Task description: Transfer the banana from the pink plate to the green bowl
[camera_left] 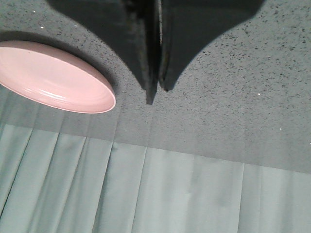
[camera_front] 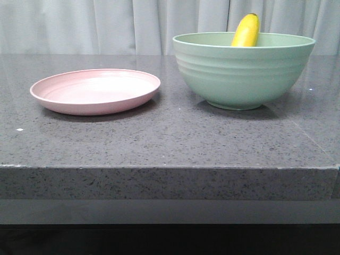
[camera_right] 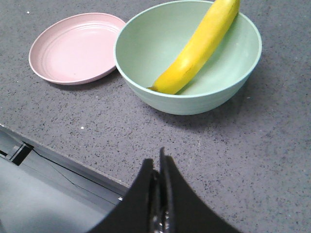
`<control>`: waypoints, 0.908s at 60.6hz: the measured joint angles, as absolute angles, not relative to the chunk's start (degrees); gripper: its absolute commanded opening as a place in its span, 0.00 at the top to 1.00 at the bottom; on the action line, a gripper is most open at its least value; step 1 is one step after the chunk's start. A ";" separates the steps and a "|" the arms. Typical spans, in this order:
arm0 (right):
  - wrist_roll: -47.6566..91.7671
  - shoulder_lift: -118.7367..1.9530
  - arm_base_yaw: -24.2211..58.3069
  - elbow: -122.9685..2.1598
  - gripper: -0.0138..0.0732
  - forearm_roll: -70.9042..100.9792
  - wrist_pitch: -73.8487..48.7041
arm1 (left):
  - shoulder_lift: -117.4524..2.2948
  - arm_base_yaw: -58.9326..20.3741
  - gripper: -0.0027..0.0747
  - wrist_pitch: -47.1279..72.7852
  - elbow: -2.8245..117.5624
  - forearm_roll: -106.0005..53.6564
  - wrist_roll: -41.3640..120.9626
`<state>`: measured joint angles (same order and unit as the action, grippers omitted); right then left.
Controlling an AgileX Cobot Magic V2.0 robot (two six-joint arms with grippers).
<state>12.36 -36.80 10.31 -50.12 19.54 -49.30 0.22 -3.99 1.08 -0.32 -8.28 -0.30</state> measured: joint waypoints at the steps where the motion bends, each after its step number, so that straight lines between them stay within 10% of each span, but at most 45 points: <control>1: 12.36 -36.80 10.31 -50.12 0.92 19.54 -49.30 | 0.22 -3.99 0.99 1.08 -0.32 -8.28 -0.30; 55: 12.36 -36.80 10.31 -50.12 0.92 19.54 -49.39 | 0.22 -3.99 0.99 1.04 -0.32 -5.44 -0.38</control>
